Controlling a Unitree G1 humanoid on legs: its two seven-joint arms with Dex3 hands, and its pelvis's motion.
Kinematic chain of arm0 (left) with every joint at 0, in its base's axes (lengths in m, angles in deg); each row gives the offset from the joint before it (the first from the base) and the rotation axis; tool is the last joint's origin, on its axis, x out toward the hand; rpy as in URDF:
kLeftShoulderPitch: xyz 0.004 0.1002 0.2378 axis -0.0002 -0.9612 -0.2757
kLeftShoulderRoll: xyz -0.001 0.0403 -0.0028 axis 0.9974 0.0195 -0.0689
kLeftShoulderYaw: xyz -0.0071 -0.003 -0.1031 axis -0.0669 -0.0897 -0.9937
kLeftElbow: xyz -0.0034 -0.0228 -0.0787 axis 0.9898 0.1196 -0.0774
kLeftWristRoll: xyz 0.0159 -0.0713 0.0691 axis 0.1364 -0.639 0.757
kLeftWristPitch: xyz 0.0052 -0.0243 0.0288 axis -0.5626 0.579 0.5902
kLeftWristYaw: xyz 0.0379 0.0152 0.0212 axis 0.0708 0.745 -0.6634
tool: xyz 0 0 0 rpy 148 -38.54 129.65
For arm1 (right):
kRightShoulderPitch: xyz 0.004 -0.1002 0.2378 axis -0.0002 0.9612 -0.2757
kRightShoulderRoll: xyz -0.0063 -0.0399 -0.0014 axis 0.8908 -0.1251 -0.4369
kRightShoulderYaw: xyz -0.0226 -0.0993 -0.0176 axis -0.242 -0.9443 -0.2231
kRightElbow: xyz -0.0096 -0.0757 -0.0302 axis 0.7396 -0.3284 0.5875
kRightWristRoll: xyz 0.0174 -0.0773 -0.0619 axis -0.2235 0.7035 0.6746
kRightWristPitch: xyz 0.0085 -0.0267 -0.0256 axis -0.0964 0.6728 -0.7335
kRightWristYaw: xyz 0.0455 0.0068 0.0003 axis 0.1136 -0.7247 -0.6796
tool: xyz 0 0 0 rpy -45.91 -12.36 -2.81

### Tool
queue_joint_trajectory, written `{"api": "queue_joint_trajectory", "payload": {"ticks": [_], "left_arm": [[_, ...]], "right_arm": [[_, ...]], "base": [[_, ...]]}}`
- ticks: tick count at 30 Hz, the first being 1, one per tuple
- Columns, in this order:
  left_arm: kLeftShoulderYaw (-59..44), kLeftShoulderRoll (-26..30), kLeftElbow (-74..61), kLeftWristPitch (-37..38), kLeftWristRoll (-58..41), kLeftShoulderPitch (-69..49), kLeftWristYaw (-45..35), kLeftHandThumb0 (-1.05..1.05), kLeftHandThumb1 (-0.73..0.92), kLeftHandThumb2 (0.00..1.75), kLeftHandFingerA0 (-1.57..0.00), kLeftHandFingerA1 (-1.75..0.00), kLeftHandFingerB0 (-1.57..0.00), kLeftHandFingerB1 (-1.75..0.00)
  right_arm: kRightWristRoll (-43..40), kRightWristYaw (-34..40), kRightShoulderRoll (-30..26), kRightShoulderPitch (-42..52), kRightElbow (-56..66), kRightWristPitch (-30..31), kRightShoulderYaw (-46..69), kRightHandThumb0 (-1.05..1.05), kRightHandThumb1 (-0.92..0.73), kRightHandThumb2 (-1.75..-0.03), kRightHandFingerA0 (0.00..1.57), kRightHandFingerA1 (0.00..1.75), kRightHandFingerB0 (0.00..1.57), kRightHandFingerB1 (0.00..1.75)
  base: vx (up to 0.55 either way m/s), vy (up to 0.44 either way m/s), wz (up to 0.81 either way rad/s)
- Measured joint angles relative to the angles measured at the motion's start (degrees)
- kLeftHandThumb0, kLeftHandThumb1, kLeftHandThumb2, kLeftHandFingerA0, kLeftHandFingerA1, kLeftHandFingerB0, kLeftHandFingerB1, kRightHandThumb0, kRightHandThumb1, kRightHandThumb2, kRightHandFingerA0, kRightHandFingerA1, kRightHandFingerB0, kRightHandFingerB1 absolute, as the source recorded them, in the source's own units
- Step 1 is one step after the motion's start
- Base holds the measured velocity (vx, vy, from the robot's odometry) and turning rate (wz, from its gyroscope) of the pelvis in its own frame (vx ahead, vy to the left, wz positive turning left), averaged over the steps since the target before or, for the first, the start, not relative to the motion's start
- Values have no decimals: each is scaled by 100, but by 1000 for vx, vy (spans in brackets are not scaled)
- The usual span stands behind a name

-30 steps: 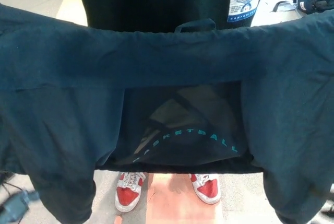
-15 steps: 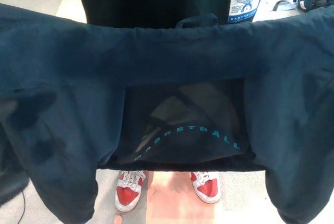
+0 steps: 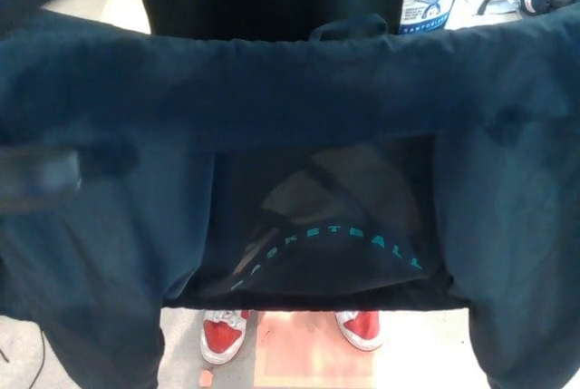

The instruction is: A person hands a coat to the robot and the robot grabs it with both hands and holds it while the person wears the coat.

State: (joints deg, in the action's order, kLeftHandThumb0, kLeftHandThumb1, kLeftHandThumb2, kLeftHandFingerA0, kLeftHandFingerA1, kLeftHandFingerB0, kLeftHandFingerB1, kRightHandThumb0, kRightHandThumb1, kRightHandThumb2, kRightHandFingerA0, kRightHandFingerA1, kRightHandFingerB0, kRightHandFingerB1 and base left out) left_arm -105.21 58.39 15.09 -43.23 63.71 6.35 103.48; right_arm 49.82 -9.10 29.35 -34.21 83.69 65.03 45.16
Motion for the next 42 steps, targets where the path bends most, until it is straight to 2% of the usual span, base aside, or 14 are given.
{"api": "queue_joint_trajectory", "payload": {"ticks": [4, 6, 7, 9, 10, 11, 13, 21, 26, 28, 37, 38, 41, 42], "left_arm": [[536, 182, 452, -182, -3, 868, -386, -38, 26, 91, -1, -49, 0, -46], [740, 212, 609, -255, 1, 1175, -533, -89, 57, 94, 0, -36, -13, -34], [847, 225, 693, -289, 5, 1342, -612, -84, 53, 93, -1, -32, -9, -29], [1109, 233, 901, -380, 22, 1746, -813, -83, 51, 94, -3, -26, -4, -25], [1184, 234, 960, -410, 28, 1871, -875, -92, 67, 60, -5, -27, -4, -26], [1270, 236, 1031, -438, 33, 2016, -950, -85, 52, 95, -1, -21, -6, -17], [1432, 241, 1143, -506, 42, 2256, -1100, -93, 68, 61, -5, -28, -2, -25], [2047, 286, 1537, -814, 49, 3154, -1847, -81, 58, 58, -11, -29, -7, -23], [2363, 303, 1715, -1027, 47, 3579, -2356, -82, 49, 85, -5, -35, -9, -21], [2485, 310, 1759, -1113, 47, 3718, -2552, -83, 61, 60, -9, -28, -8, -24], [3011, 352, 1918, -1506, 44, 4213, -3474, -78, 49, 87, 0, -37, -16, -16], [3064, 363, 1922, -1553, 43, 4246, -3571, -81, 51, 87, 0, -39, -17, -15], [3208, 421, 1924, -1696, 36, 4313, -3865, -80, 46, 81, -14, -44, -7, -22], [3254, 449, 1924, -1741, 33, 4330, -3953, -81, 46, 81, -15, -44, -6, -20]], "right_arm": [[-56, -389, -516, -640, -249, 272, -247, -85, -60, -96, 18, 46, 2, 17], [-83, -548, -665, -896, -346, 377, -369, -86, -61, -97, 20, 47, 4, 19], [-96, -632, -750, -1031, -402, 431, -441, -83, -76, -63, 34, 38, 4, 21], [-124, -859, -907, -1400, -546, 560, -641, -89, -64, -98, 25, 48, 2, 18], [-136, -931, -947, -1518, -590, 597, -711, -87, -76, -63, 23, 35, 5, 21], [-154, -1020, -982, -1654, -646, 638, -782, -87, -60, -92, 13, 43, 4, 23], [-187, -1187, -1012, -1917, -748, 724, -937, -87, -74, -60, 23, 35, 6, 20], [-229, -1911, -1033, -2763, -1146, 1049, -1549, -85, -57, -92, 18, 46, 3, 19], [-228, -2340, -1033, -3141, -1361, 1233, -1900, -91, -72, -62, 37, 40, 2, 22], [-228, -2499, -1033, -3248, -1430, 1297, -2019, -105, -65, -98, 44, 51, 5, 6], [-283, -3315, -1033, -3696, -1755, 1655, -2564, -90, -51, -92, 34, 53, 8, 17], [-296, -3412, -1033, -3748, -1789, 1706, -2629, -93, -67, -60, 38, 45, 4, 24], [-345, -3703, -1034, -3858, -1856, 1855, -2802, -104, -60, -98, 35, 54, 4, 6], [-362, -3792, -1035, -3884, -1879, 1899, -2861, -95, -68, -61, 39, 46, 4, 24]], "base": [[0, 0, 0], [0, 0, 0], [0, 0, 0], [0, 0, 0], [0, 0, 0], [0, 0, 0], [0, 0, 0], [0, 0, 0], [0, 0, 0], [0, 0, 0], [0, 0, 0], [0, 0, 0], [0, 0, 0], [0, 0, 0]]}}
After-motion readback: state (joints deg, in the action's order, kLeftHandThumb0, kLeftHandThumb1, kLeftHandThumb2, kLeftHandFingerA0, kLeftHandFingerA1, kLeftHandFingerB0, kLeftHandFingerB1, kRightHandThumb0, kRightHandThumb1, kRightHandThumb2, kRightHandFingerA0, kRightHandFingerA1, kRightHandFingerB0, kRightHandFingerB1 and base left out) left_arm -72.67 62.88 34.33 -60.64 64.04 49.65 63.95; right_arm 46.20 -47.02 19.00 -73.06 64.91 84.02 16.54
